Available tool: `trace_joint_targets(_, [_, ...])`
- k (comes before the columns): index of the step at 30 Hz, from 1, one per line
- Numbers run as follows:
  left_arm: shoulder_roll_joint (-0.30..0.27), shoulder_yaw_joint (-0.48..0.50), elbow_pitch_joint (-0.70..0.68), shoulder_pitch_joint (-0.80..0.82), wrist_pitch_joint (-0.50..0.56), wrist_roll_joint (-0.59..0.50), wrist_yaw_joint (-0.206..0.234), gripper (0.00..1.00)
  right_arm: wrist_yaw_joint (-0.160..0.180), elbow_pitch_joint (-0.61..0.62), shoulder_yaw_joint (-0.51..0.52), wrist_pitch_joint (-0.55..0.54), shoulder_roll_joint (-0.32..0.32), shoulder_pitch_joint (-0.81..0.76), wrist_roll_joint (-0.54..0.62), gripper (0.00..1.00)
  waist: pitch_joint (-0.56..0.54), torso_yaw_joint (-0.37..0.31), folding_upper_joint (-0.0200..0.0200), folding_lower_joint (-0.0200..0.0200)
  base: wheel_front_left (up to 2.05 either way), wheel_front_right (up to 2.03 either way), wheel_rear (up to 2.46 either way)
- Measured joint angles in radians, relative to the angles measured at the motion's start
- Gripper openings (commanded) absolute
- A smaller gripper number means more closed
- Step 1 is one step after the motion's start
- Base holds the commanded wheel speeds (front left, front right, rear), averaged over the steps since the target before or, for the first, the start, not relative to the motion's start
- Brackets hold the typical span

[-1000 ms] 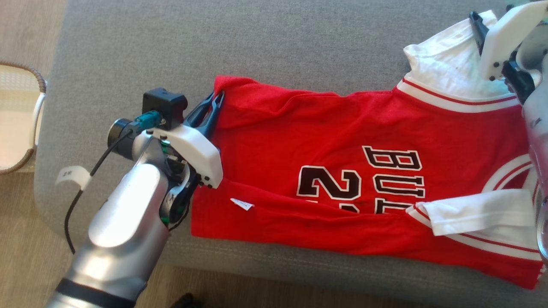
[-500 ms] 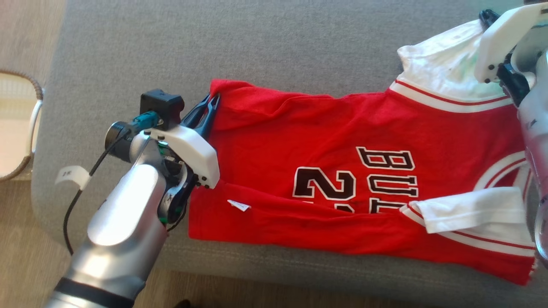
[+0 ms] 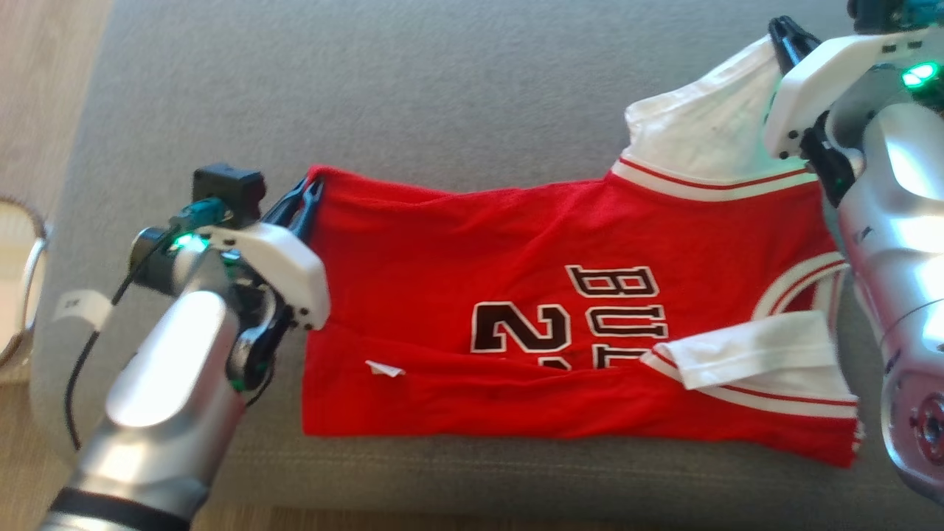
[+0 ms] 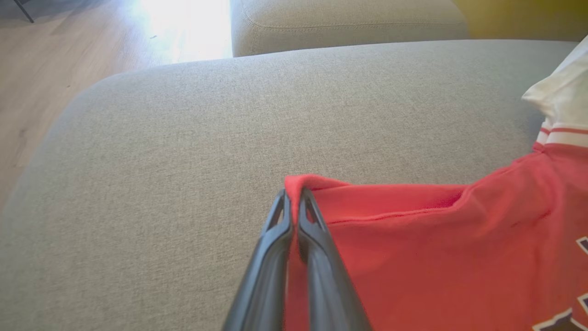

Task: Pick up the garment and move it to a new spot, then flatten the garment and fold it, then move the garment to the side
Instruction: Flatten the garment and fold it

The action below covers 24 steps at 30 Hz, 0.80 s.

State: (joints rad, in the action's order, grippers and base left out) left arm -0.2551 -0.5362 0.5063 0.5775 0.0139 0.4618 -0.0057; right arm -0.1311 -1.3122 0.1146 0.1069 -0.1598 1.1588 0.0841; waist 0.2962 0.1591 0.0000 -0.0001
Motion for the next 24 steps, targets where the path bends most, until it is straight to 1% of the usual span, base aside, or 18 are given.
trace_joint_targets(3, [-0.028,0.003,0.008,-0.011,0.012,0.007,0.000,0.00,0.000,-0.001,-0.023,0.030,0.010,-0.003,-0.051,0.00,-0.024,-0.027,0.0000,0.0000,0.00,0.00,0.00])
trace_joint_targets(8, [-0.057,0.010,0.020,-0.024,0.023,0.010,0.001,0.00,0.000,0.001,-0.065,0.069,0.018,-0.013,-0.148,0.00,-0.068,-0.061,0.0000,0.0000,0.00,0.00,0.00])
trace_joint_targets(13, [-0.075,0.011,0.025,-0.041,0.030,0.016,0.006,0.00,0.000,0.040,-0.138,0.079,0.030,-0.090,-0.259,0.00,-0.111,-0.088,0.0000,0.0000,0.00,0.00,0.00])
trace_joint_targets(15, [-0.085,0.011,0.028,-0.057,0.038,0.016,0.006,0.00,0.000,0.075,-0.176,0.078,0.033,-0.129,-0.310,0.00,-0.126,-0.098,0.0000,0.0000,0.00,0.00,0.00])
trace_joint_targets(19, [-0.107,0.013,0.028,-0.089,0.041,0.019,0.012,0.00,0.000,0.182,-0.257,0.049,0.022,-0.208,-0.409,0.00,-0.149,-0.122,0.0000,0.0000,0.00,0.00,0.00])
trace_joint_targets(24, [-0.131,0.016,0.015,-0.111,0.049,0.026,0.016,0.00,0.000,0.344,-0.320,-0.015,-0.045,-0.315,-0.528,0.00,-0.173,-0.144,0.0000,0.0000,0.00,0.00,0.00])
